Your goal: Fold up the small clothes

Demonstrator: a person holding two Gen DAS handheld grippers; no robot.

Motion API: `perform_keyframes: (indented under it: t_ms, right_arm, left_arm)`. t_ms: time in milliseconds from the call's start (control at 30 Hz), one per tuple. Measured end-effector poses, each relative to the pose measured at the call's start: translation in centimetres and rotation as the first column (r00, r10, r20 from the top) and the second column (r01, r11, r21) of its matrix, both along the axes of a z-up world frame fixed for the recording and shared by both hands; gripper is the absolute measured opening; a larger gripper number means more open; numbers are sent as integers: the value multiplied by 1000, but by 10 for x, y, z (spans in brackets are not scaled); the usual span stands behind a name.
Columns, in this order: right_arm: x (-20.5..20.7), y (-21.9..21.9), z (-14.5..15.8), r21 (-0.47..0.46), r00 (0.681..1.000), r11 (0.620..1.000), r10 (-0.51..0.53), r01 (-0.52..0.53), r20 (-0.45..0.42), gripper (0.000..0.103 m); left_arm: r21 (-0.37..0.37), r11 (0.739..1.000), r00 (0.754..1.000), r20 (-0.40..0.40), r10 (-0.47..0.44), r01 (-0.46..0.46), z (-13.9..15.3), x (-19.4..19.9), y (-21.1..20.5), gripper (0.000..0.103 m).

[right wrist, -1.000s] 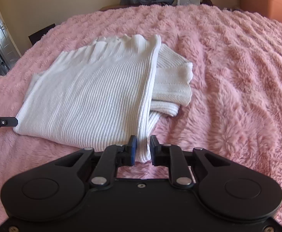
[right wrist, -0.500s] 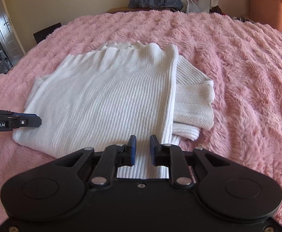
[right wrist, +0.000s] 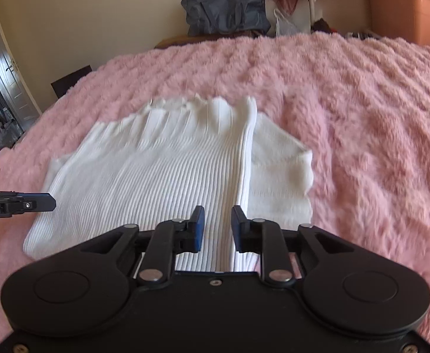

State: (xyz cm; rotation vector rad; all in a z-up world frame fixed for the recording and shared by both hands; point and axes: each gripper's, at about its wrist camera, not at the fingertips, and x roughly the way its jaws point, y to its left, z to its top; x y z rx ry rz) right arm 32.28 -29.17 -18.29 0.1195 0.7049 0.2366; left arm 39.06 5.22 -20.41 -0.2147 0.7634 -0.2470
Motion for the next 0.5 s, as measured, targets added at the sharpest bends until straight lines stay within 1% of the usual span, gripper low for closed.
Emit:
perform_keyframes:
  t_ms: [67,133,233,300,333,367,433,500]
  right_arm:
    - [27,-2,5,20,999,999,-25,25,27,25]
    - [50,-2,4,31,999,999,-34,33,28,25]
    - [75,-6,-7,69,998,996,-52,53,-22,25]
    - [82,-10,-17,72,997,995,-63,67,-51,25]
    - [83,-11,-23,53,995,996,-73,76,-61,25]
    - [83,-12,-28,31,994,996,-84,86,-67,25]
    - [83,-17,-35,20,994,996,-83,85,-65,25]
    - [81,-18,-35,19,995,996,-86,88,-59,25]
  left_arm:
    - [-29,999,999,3,33,-33,1,25,5,24]
    - [-40,997,997,-6,72,-72,1,48,11,24]
    - [-59,992,992,-71,109,-113,-10,73,20,24]
    - [-40,990,984,-120,130,-135,-22,82,23,24]
    - [-29,991,984,-131,123,-128,-28,82,24,24]
    - [-23,992,984,-136,119,-124,-33,82,25,24]
    - [-22,993,983,-140,116,-120,-42,82,28,24]
    - [-37,991,983,-139,120,-126,-40,82,28,24]
